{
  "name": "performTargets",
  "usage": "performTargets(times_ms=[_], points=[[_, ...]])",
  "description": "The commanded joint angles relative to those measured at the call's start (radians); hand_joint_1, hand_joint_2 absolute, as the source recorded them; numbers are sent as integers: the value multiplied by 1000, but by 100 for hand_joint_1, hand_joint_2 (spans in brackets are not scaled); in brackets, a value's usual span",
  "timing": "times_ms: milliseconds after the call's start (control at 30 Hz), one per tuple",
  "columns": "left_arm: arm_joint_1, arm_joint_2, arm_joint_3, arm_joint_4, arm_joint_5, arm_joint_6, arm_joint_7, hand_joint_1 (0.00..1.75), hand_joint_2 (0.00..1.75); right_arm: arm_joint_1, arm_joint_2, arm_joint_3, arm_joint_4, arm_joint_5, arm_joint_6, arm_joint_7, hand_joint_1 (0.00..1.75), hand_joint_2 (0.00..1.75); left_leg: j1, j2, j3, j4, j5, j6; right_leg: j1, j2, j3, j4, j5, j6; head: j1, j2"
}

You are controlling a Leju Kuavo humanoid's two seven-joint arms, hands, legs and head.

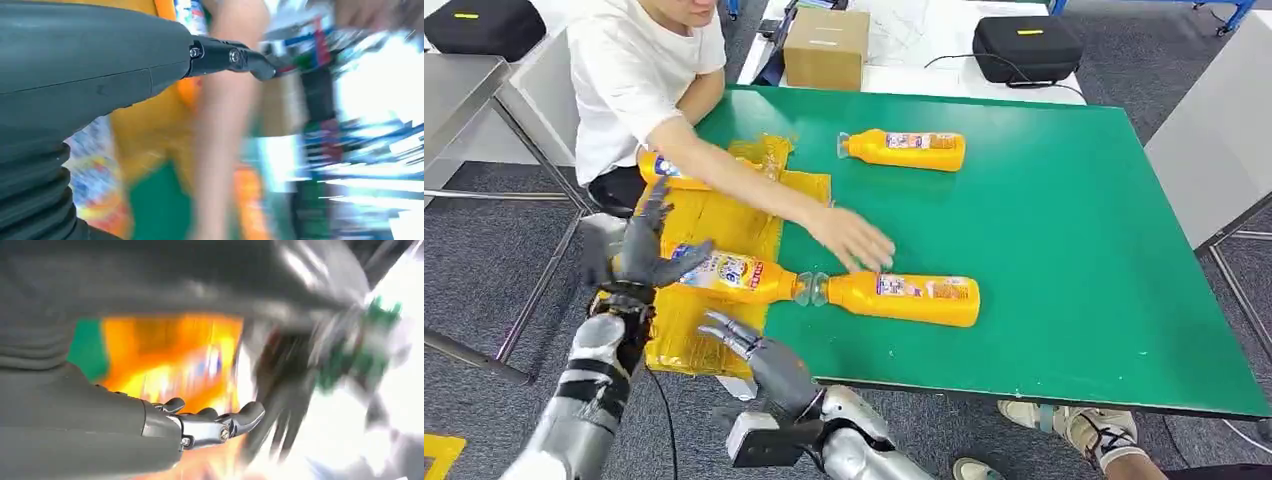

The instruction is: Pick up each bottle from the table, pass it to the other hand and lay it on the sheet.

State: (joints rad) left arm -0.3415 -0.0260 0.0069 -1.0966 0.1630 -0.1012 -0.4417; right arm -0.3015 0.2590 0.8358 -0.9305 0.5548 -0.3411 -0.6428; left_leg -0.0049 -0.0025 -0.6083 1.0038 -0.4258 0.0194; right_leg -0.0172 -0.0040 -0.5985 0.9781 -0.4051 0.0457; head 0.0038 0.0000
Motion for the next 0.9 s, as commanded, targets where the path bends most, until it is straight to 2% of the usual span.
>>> performTargets(times_ms=[33, 133, 233, 367, 433, 467, 533, 600, 667, 800, 900], points=[[275, -84, 222, -481, 328, -118, 2, 0, 175, 109, -285, -188, -363, 316, -203, 170, 0, 175, 1, 2, 5, 0, -3, 0, 1, 2, 5, -2, -1, -1, 0, 0], [371, -107, 221, -552, 278, -171, -7, 0, 175, 131, -337, -324, -353, 377, -163, 250, 0, 175, 1, 1, 5, 0, -3, 0, 1, 0, 6, -3, -2, -1, 0, 0], [436, -132, 176, -608, 211, -187, -38, 0, 175, 109, -371, -450, -330, 401, -167, 268, 0, 175, 0, -1, 2, 0, -2, 0, 0, -1, 3, -3, -1, 0, -1, 0], [455, -128, 115, -616, 87, -105, -56, 0, 175, 43, -402, -567, -267, 363, -65, 291, 0, 175, -1, -2, 2, 2, -3, 1, 0, -1, 3, -1, -2, 0, 0, 0], [437, -146, 111, -584, 110, -1, 24, 0, 175, 0, -411, -604, -157, 412, -81, 307, 0, 175, -2, -2, 0, 0, -2, 2, -2, -1, 2, -2, -1, 0, 0, 0], [430, -132, 78, -576, 85, 38, 52, 0, 175, -18, -405, -648, -96, 351, -62, 302, 0, 175, -1, -2, 2, 1, -2, 1, -1, -1, 4, -2, -1, -1, 0, 0], [432, -108, 4, -578, 52, 85, 32, 0, 175, -100, -416, -693, 74, 286, -6, 277, 0, 175, -1, -4, 3, 0, -2, 1, -1, -3, 6, -3, 0, -1, -1, 0], [437, -86, -54, -588, 37, 93, 32, 0, 175, -193, -421, -694, 226, 286, 11, 252, 0, 175, -1, -1, 3, 0, -1, 2, -1, -1, 4, -3, 1, 1, -1, 0], [440, -83, -83, -592, 23, 99, 27, 0, 175, -248, -404, -704, 301, 261, 67, 245, 0, 175, -1, 0, 2, 0, -1, 2, -1, 1, 4, -3, 2, 1, -1, 0], [440, -82, -89, -590, 23, 99, 27, 0, 175, -265, -391, -697, 325, 261, 81, 253, 0, 175, -1, 1, 3, 0, -1, 3, -1, 2, 5, -2, 2, 2, -1, 0], [418, -81, -103, -569, 17, 102, 27, 0, 175, -318, -375, -662, 396, 291, 99, 272, 0, 175, -1, 1, 3, 0, -1, 3, -1, 2, 4, -2, 2, 2, 0, 0]])
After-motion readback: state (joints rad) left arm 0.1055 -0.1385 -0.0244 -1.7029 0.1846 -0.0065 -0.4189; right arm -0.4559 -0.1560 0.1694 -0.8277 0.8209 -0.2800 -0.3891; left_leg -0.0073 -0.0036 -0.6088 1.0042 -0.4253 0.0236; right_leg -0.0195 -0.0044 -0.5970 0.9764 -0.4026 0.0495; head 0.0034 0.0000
